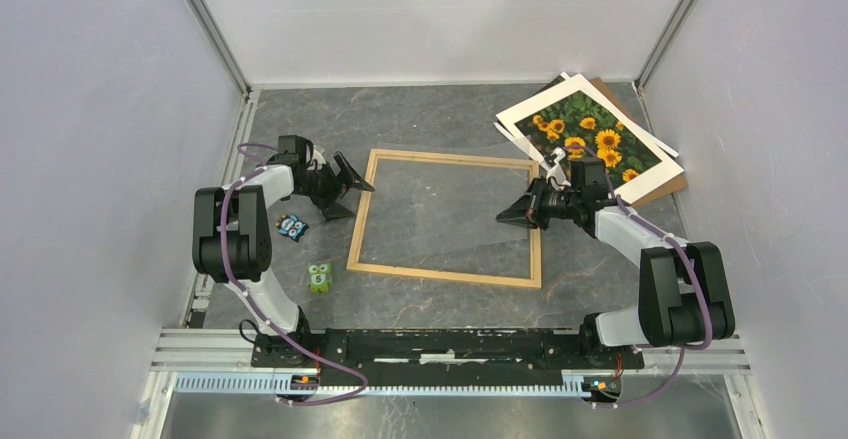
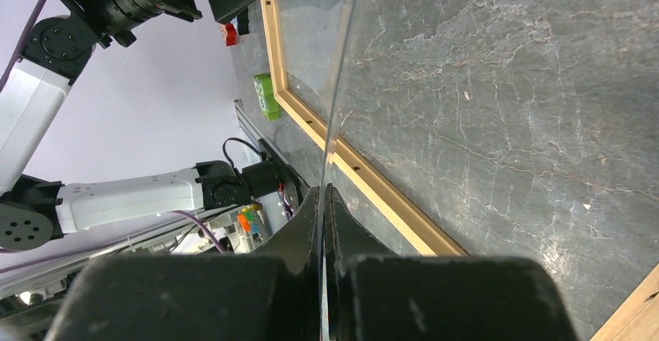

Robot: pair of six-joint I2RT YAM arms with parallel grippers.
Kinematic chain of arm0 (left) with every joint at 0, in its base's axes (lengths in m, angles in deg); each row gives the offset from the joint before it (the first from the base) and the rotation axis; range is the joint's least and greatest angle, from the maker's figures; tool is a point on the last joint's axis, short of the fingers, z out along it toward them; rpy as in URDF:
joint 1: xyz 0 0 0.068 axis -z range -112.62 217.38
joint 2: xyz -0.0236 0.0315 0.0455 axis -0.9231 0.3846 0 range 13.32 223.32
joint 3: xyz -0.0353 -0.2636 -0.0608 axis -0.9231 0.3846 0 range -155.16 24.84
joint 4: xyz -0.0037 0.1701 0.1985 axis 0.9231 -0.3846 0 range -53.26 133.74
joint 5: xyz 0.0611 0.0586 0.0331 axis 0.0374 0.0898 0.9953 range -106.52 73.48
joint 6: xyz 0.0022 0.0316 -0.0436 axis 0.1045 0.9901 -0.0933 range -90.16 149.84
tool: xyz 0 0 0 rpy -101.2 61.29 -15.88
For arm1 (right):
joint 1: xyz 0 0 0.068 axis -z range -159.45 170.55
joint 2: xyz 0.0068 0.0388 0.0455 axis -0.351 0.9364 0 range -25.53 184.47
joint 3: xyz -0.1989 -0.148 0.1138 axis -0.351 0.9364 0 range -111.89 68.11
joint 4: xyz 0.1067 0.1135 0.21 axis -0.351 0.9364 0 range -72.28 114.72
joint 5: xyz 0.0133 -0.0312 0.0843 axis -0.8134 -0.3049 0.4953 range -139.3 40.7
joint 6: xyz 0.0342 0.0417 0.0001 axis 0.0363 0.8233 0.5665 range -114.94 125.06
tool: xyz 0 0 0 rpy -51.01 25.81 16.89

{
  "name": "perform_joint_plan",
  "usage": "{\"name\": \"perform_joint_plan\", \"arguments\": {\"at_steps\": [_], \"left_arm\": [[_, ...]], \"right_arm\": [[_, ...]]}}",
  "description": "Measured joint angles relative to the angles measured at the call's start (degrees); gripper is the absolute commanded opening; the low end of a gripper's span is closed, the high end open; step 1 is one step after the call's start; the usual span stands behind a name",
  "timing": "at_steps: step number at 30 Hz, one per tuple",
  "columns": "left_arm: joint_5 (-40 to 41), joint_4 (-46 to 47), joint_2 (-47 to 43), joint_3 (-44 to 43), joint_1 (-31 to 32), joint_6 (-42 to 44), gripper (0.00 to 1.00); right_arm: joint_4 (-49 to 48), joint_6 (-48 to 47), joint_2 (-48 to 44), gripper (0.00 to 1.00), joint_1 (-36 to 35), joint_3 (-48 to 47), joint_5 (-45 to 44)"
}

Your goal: Put the photo into the frame

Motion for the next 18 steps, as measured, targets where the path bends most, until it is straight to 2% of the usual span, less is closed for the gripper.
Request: {"name": "perform_joint_plan", "arguments": {"at_steps": [18], "left_arm": [[0.0,-0.2,0.0,0.0,0.0,0.0,0.97]], "right_arm": [[7.1,-3.6,-0.1,0.00,0.3,-0.2,1.8]]}}
